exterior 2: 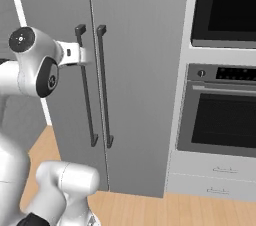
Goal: Grab a lemon wedge from the fridge and one ice cube from the ice bowl, and put them in the glass of lemonade.
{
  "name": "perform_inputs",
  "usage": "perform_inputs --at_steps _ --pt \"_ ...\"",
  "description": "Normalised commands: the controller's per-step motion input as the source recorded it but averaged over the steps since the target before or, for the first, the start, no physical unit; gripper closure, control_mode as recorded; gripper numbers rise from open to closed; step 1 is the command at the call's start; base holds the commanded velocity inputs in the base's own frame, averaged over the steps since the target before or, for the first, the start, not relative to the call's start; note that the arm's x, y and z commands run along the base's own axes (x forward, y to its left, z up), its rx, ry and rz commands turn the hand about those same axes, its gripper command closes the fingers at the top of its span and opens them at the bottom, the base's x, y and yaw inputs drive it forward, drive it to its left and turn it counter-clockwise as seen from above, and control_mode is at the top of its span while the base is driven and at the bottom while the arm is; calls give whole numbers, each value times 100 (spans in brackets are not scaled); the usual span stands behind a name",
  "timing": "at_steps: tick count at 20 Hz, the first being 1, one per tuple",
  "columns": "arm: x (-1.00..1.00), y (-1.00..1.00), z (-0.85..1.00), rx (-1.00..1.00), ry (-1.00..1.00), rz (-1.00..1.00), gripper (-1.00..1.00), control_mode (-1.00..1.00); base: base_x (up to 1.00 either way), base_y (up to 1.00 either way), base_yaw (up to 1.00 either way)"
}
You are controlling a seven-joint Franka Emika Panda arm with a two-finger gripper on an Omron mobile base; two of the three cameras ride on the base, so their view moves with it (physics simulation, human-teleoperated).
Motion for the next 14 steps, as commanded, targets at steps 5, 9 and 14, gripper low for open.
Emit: perform_inputs --at_steps 5,9,14 --pt "99 -8 -5 1 9 -5 -100 -100 0 0 0" --pt "100 0 -36 0 11 -17 -100 -100 0 0 0" --pt "79 0 -45 10 8 -3 -100 -100 0 0 0"
